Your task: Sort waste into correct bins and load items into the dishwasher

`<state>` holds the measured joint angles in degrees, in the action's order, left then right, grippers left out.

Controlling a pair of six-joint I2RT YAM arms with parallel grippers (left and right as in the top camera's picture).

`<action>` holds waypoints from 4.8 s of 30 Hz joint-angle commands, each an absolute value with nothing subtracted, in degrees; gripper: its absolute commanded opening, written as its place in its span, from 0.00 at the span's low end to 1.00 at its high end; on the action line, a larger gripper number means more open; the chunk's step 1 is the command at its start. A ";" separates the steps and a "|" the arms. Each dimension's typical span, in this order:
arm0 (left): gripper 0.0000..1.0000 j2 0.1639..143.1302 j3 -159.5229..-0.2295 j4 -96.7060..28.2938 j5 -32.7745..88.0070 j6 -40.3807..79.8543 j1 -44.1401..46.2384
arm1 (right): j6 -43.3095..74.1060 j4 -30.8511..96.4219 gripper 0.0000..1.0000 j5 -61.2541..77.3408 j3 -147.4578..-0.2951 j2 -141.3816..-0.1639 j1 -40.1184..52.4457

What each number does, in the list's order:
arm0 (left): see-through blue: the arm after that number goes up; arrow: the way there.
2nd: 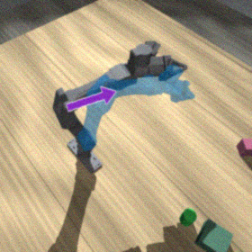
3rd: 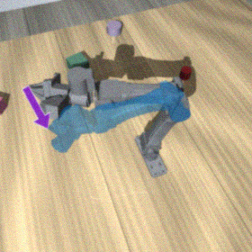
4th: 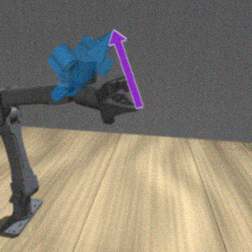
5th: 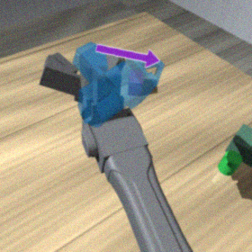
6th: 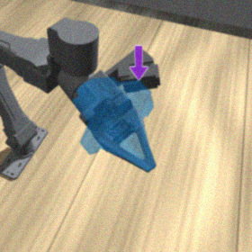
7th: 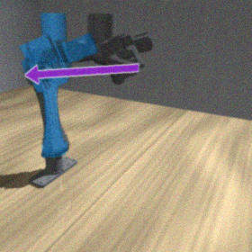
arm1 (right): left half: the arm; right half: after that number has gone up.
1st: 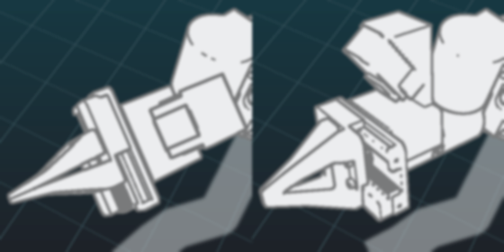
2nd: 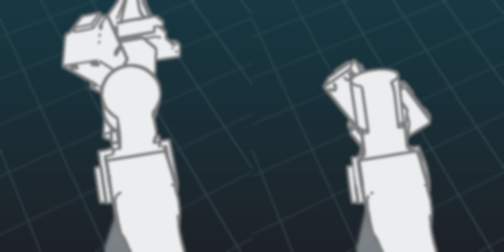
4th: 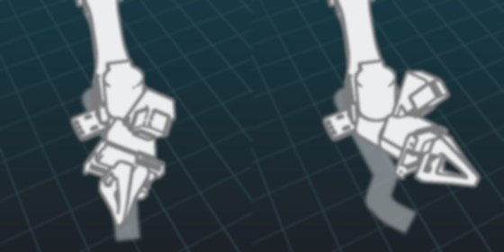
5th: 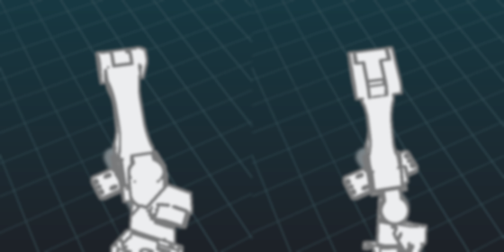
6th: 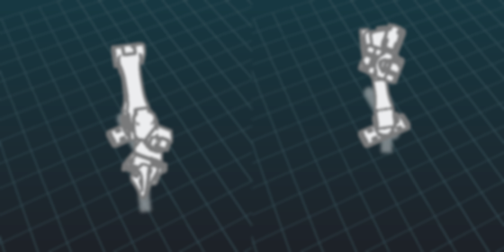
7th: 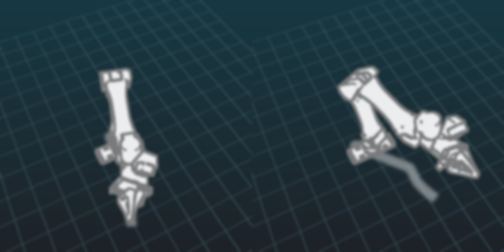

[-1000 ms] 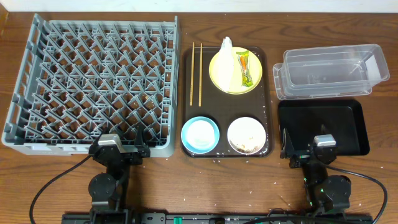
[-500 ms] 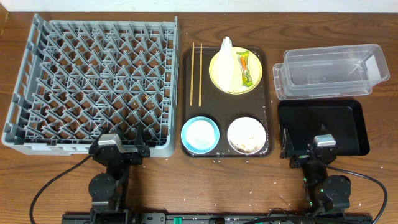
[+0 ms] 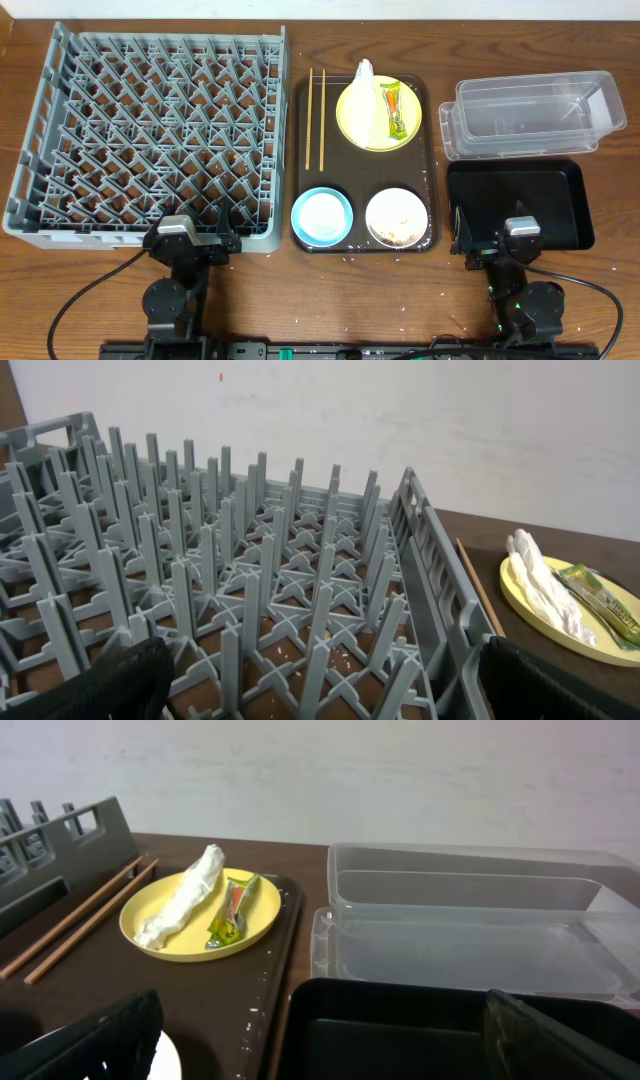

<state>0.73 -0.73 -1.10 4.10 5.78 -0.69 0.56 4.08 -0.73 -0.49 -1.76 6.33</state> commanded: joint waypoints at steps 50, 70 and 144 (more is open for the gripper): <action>0.98 0.23 -0.54 2.83 18.37 6.55 -0.93 | 9.45 -5.80 0.99 7.99 -0.75 -1.89 5.96; 0.98 46.74 -63.66 -36.27 22.11 6.76 -0.93 | 1.98 40.01 0.99 19.99 -77.32 -73.28 7.20; 0.98 44.51 -63.61 -43.31 38.15 2.15 -0.89 | 7.20 18.96 0.62 -9.04 -83.55 -118.08 20.78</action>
<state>44.53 -62.94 -43.42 37.39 2.94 -0.71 9.10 21.89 -5.13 -83.61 -113.30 21.12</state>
